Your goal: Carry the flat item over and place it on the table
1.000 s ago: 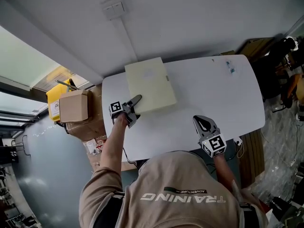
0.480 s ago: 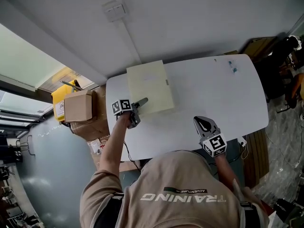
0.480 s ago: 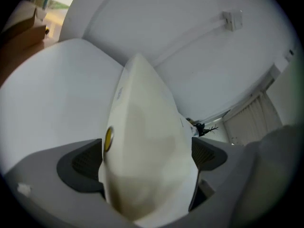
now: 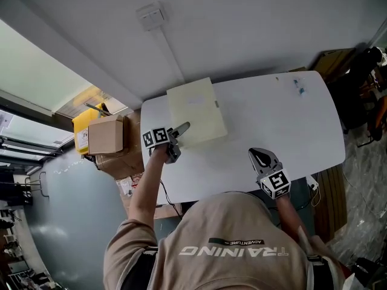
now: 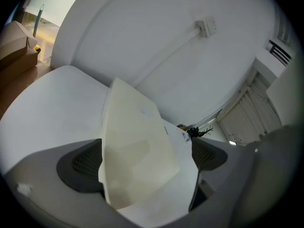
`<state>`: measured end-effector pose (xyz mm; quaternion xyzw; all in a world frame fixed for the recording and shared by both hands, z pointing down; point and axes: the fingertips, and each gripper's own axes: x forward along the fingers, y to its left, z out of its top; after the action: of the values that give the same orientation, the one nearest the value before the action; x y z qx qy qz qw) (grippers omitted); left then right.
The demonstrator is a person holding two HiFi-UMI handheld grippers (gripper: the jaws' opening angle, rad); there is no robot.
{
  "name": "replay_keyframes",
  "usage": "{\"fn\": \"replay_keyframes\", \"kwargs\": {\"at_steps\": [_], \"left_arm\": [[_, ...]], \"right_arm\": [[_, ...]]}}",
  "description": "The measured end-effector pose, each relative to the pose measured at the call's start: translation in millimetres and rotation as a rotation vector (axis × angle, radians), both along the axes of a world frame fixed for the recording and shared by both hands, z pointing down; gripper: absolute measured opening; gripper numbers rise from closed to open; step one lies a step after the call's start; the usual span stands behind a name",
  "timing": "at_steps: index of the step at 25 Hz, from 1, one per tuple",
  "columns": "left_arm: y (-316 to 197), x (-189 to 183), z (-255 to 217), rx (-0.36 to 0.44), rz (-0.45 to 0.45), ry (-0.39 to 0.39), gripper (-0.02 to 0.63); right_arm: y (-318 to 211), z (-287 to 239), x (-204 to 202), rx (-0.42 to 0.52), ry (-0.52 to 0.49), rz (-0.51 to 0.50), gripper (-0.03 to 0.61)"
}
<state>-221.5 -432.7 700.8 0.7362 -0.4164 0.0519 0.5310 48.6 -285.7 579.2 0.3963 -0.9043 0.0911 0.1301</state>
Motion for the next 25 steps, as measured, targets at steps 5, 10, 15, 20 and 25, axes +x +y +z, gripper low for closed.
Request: {"fn": "replay_keyframes", "kwargs": {"at_steps": [5, 10, 15, 20, 25], "left_arm": [[-1.1, -8.1, -56.5, 0.247, -0.028, -0.067, 0.569], [11.1, 2.6, -117.4, 0.544, 0.005, -0.216, 0.568], [30.4, 22.1, -160.3, 0.748, 0.072, -0.366, 0.560], [49.8, 25.9, -202.4, 0.920, 0.049, -0.502, 0.547], [64.0, 24.9, -230.0, 0.999, 0.004, -0.616, 0.472]], "right_arm": [[-2.7, -11.5, -0.9, 0.029, -0.009, -0.007, 0.005], [-15.0, -25.4, -1.5, 0.067, -0.023, 0.005, 0.005], [-33.9, -57.4, -8.3, 0.158, -0.030, -0.011, 0.005], [-49.3, -93.4, -15.3, 0.258, -0.050, -0.005, 0.005], [-62.1, -115.6, -25.2, 0.292, -0.088, 0.034, 0.005]]}}
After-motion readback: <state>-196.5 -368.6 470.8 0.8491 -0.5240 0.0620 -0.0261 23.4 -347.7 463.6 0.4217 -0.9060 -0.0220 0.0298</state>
